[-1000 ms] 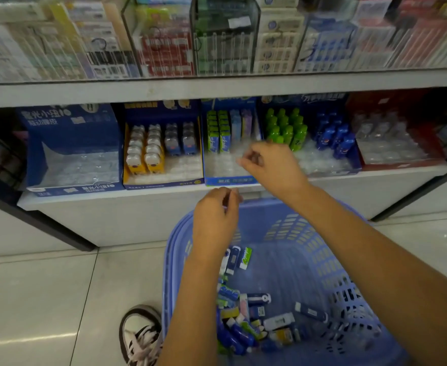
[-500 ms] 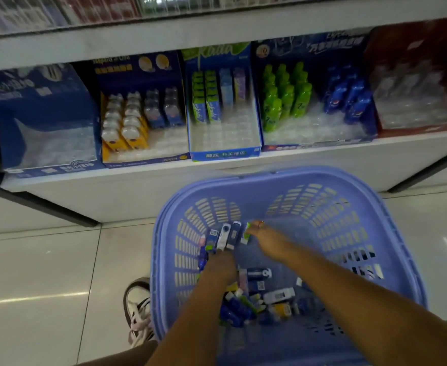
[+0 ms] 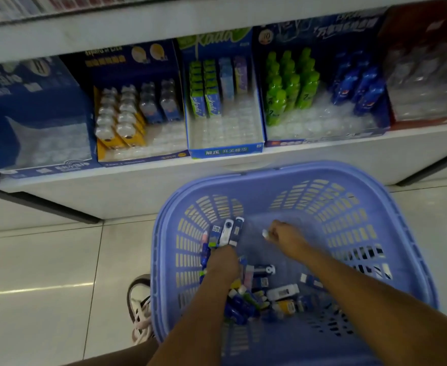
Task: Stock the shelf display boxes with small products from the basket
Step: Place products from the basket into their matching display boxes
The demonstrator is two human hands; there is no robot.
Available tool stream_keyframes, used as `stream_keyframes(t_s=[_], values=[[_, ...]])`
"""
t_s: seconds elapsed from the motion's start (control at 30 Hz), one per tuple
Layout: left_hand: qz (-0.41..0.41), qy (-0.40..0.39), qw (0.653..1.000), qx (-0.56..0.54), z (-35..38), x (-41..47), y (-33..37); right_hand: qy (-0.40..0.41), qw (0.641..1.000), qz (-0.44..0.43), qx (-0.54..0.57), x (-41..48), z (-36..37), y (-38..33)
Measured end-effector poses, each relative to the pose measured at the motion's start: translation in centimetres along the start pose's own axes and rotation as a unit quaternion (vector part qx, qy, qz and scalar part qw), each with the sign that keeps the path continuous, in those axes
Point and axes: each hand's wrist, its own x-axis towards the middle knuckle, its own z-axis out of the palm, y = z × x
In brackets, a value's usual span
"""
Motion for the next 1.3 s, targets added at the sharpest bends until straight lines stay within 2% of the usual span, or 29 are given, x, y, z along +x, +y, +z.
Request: stream_keyframes(t_s=[0.03,0.1,0.13,0.17,0.27,0.4,0.47,0.6,0.63,0.7,0.77,0.87,1.0,1.3], values=[[0.012,0.011,1.000,-0.012,-0.5,-0.2,0.2,-0.012,0.992,0.018,0.121,-0.6,-0.9,-0.6],[0.045,0.040,0.995,-0.085,-1.8,-0.6,0.6,-0.033,0.933,0.067,0.351,-2.1,-3.0,-2.1],[0.060,0.060,0.988,-0.129,-2.5,-0.8,0.7,-0.044,0.902,0.072,0.423,-3.0,-4.0,-2.8],[0.074,0.084,0.980,-0.164,-3.4,-1.1,0.7,-0.050,0.888,0.055,0.455,-3.9,-5.0,-3.5],[0.097,0.116,0.944,-0.294,-6.2,-2.8,0.5,-0.041,0.906,-0.030,0.420,-6.3,-8.0,-6.2],[0.133,0.097,0.861,-0.480,-10.0,-6.1,-0.1,0.010,0.921,-0.108,0.373,-9.5,-12.4,-10.3],[0.167,0.113,0.831,-0.519,-12.0,-7.5,-0.5,0.061,0.911,-0.150,0.380,-10.7,-14.2,-12.5],[0.225,0.158,0.764,-0.584,-15.8,-10.6,-0.8,0.191,0.857,-0.236,0.416,-11.8,-17.4,-16.7],[0.234,0.171,0.750,-0.594,-16.5,-11.3,-0.8,0.222,0.851,-0.253,0.403,-11.6,-18.1,-17.6],[0.249,0.193,0.727,-0.610,-17.5,-12.4,-1.0,0.282,0.862,-0.268,0.324,-10.8,-19.2,-19.3],[0.253,0.213,0.718,-0.613,-18.0,-13.0,-1.2,0.336,0.872,-0.269,0.231,-9.3,-19.9,-20.8],[0.243,0.240,0.718,-0.607,-18.3,-13.0,-1.3,0.376,0.865,-0.264,0.201,-6.8,-20.4,-23.0],[0.237,0.254,0.719,-0.601,-18.3,-12.3,-0.8,0.366,0.878,-0.255,0.172,-4.3,-20.4,-24.4],[0.237,0.231,0.725,-0.605,-17.9,-11.4,-0.3,0.348,0.898,-0.248,0.104,-2.5,-21.4,-25.4]])
